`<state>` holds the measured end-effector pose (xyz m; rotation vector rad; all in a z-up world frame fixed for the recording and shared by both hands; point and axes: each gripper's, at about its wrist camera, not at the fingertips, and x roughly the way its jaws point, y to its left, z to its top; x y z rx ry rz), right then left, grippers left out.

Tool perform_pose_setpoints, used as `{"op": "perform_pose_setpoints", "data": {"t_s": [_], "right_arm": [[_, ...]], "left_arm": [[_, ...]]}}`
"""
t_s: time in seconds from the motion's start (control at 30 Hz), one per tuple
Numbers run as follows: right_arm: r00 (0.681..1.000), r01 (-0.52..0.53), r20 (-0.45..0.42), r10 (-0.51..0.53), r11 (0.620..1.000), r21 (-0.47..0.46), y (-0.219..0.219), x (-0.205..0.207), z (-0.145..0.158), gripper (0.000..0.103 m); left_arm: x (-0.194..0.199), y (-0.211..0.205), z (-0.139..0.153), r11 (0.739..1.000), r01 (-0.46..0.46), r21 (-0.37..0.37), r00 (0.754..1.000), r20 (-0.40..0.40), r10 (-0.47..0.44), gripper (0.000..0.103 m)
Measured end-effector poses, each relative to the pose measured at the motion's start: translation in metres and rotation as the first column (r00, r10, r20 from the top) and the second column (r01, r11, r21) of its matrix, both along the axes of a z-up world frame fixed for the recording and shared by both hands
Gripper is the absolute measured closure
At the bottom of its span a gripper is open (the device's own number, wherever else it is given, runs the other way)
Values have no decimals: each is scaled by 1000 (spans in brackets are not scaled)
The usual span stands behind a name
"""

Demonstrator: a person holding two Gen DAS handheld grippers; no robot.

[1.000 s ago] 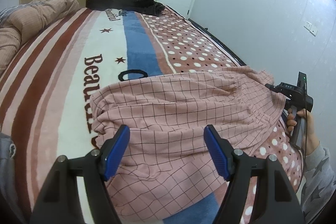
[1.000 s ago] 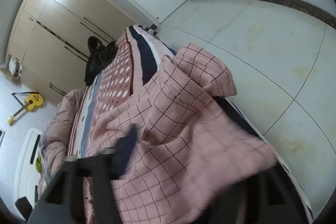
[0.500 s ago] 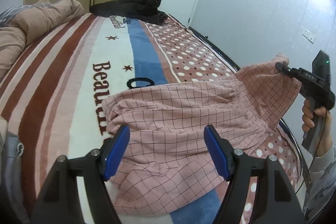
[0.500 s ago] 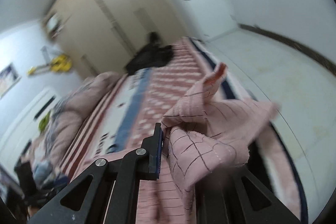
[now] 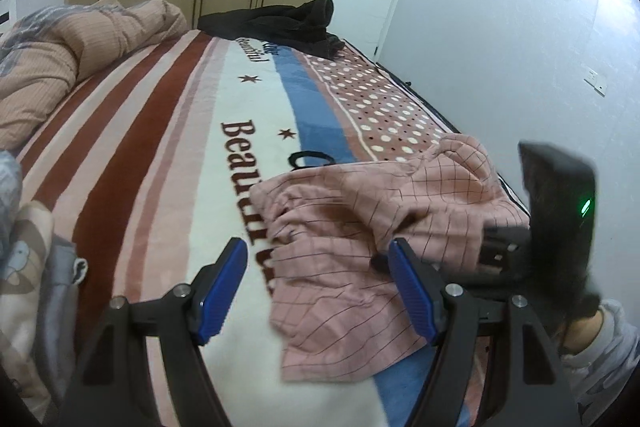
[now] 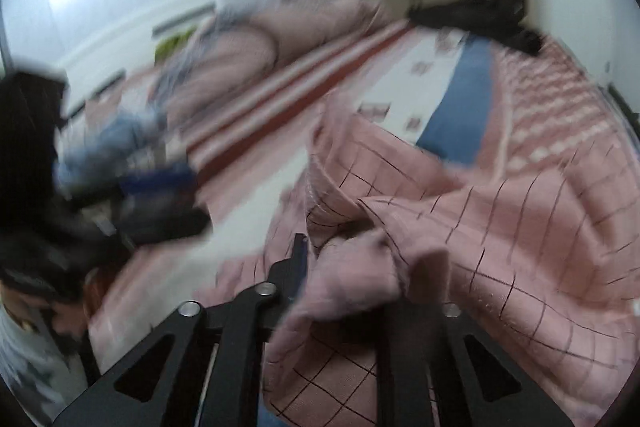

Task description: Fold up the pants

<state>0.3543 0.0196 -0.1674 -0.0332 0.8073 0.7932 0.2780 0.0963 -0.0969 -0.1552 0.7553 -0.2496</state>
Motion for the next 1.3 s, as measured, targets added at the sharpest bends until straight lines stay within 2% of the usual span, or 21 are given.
{"op": "perform_pose_setpoints", "data": {"t_s": [0.1, 0.2, 0.23, 0.33, 0.43, 0.6, 0.63, 0.7, 0.83, 0.97, 1.03, 1.2, 1.3], "right_arm": [[999, -31, -29, 31, 1000, 3, -6, -6, -8, 71], [997, -65, -39, 67, 996, 62, -30, -25, 7, 43], [997, -72, -24, 74, 995, 73, -37, -32, 13, 42], [996, -77, 49, 74, 994, 82, -68, -61, 36, 42], [997, -43, 71, 36, 995, 94, -91, -72, 50, 42], [995, 80, 48, -83, 996, 48, -122, -57, 37, 44], [996, 78, 34, -79, 996, 50, -124, -56, 35, 56], [998, 54, -23, -53, 998, 42, -123, -49, 21, 73], [993, 112, -35, -112, 994, -16, -120, -35, 4, 74], [979, 203, 16, -202, 979, -16, -124, -13, 7, 71], [978, 206, 5, -207, 978, 35, -122, 0, 13, 68], [978, 206, 17, -207, 978, 34, -95, 31, 18, 68], [988, 152, 25, -155, 985, 85, -76, 43, 22, 68]], "left_arm": [[0, 7, -2, 1000, -12, -6, 1000, -1, 12, 34], [1, 10, -2, 1000, -20, -20, 1000, -4, 20, 34], [1, 10, -2, 1000, -20, -23, 1000, -3, 20, 34], [2, 6, -1, 1000, -16, -23, 1000, -2, 16, 34], [3, -2, 0, 1000, 0, -21, 1000, -2, 0, 34], [3, -10, 1, 1000, 16, -24, 1000, 2, -16, 34], [3, -12, 2, 1000, 20, -22, 1000, 2, -20, 34], [4, -14, 2, 1000, 23, -13, 1000, 1, -23, 34], [5, -13, 1, 1000, 21, -7, 1000, -1, -21, 34], [6, -9, -1, 1000, 11, -14, 1000, 1, -11, 34], [8, -6, -2, 1000, 8, -22, 1000, 0, -8, 34], [9, 0, -5, 1000, -1, -28, 1000, 2, 1, 34], [10, 4, -8, 999, -4, -32, 1000, -3, 4, 34]]}}
